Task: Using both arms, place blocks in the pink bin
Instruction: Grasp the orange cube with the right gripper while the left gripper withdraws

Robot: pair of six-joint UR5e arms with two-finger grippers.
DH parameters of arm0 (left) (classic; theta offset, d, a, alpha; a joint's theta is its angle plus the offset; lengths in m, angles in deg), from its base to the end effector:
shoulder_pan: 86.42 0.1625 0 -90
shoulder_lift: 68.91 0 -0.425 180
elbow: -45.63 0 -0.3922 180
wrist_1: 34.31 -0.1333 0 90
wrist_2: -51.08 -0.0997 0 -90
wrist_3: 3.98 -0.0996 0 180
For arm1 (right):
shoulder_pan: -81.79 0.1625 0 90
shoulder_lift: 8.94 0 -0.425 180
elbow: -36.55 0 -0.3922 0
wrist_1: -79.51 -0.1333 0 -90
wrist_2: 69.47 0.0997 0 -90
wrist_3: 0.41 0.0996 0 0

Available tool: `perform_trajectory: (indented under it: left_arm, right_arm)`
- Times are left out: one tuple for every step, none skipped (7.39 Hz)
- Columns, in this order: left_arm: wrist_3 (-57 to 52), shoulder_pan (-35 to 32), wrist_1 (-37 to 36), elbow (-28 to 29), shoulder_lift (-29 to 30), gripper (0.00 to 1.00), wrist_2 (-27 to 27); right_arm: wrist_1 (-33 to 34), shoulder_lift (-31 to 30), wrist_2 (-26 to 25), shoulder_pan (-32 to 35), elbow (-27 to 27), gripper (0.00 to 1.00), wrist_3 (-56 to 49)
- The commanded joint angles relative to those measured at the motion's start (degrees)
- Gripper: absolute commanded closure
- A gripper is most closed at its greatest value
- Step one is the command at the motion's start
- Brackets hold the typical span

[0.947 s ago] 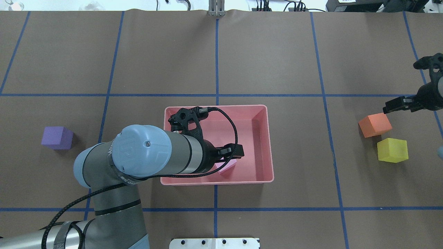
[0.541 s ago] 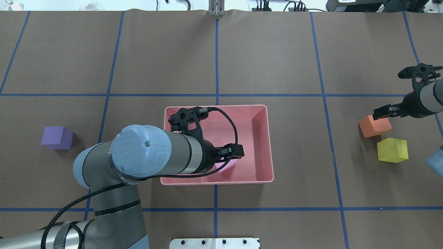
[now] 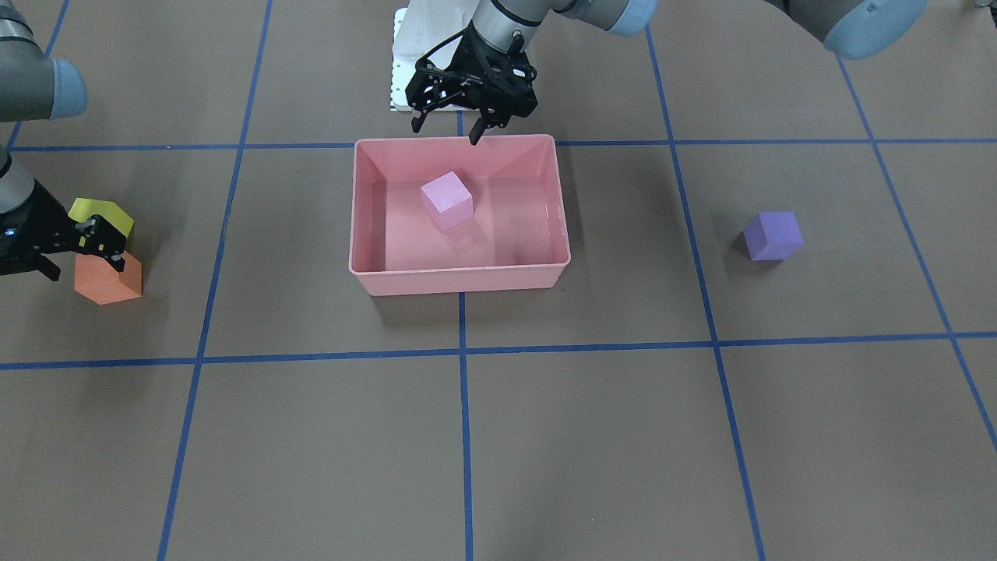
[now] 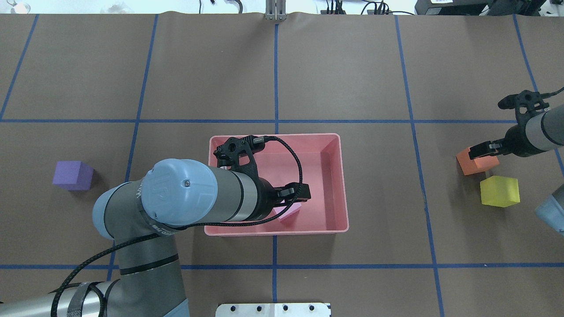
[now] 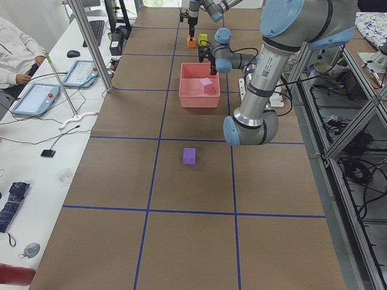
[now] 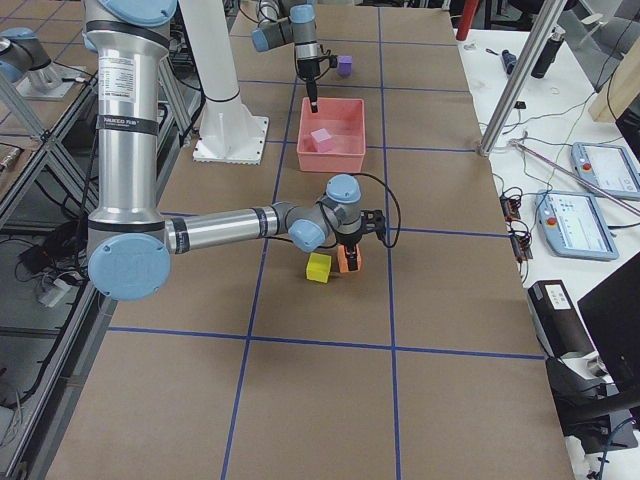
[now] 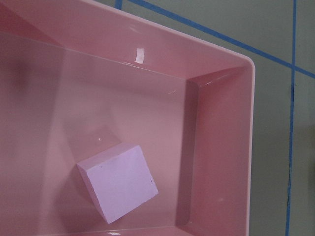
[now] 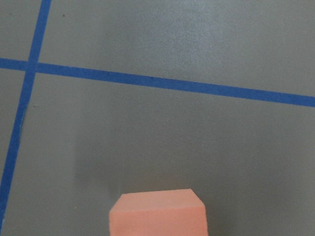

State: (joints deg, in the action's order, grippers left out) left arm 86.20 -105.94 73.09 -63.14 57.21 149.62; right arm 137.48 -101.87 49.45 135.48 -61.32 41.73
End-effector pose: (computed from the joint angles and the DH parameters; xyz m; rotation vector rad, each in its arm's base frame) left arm 0.5262 -0.3123 0.1200 0.0848 1.2650 -0.2026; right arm -0.2281 -0.4542 0.5629 0.1809 -0.7757 -0.0665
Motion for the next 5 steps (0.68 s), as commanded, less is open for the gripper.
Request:
perform_trajectory:
  left_arm:
    - [0.0, 0.02, 0.0, -0.04, 0.0, 0.0, -0.01]
    - [0.0, 0.02, 0.0, -0.04, 0.0, 0.0, -0.01]
    - [0.0, -0.07, 0.0, -0.04, 0.0, 0.0, -0.01]
    - [0.0, -0.07, 0.0, -0.04, -0.09, 0.0, -0.01]
    - [-0.09, -0.07, 0.0, -0.04, -0.09, 0.0, -0.01]
  right_arm:
    - [-0.23, 1.07, -0.62, -1.57, 0.58, 0.0, 1.19]
    - [-0.23, 1.17, -2.01, -2.53, 1.71, 0.0, 1.11]
    - [-0.31, 1.08, -2.2, -2.89, 1.98, 0.0, 0.93]
    - [-0.23, 1.08, -2.29, -3.07, 2.16, 0.01, 1.1]
    - [-0.23, 1.43, -2.12, -3.07, 2.16, 0.36, 1.37]
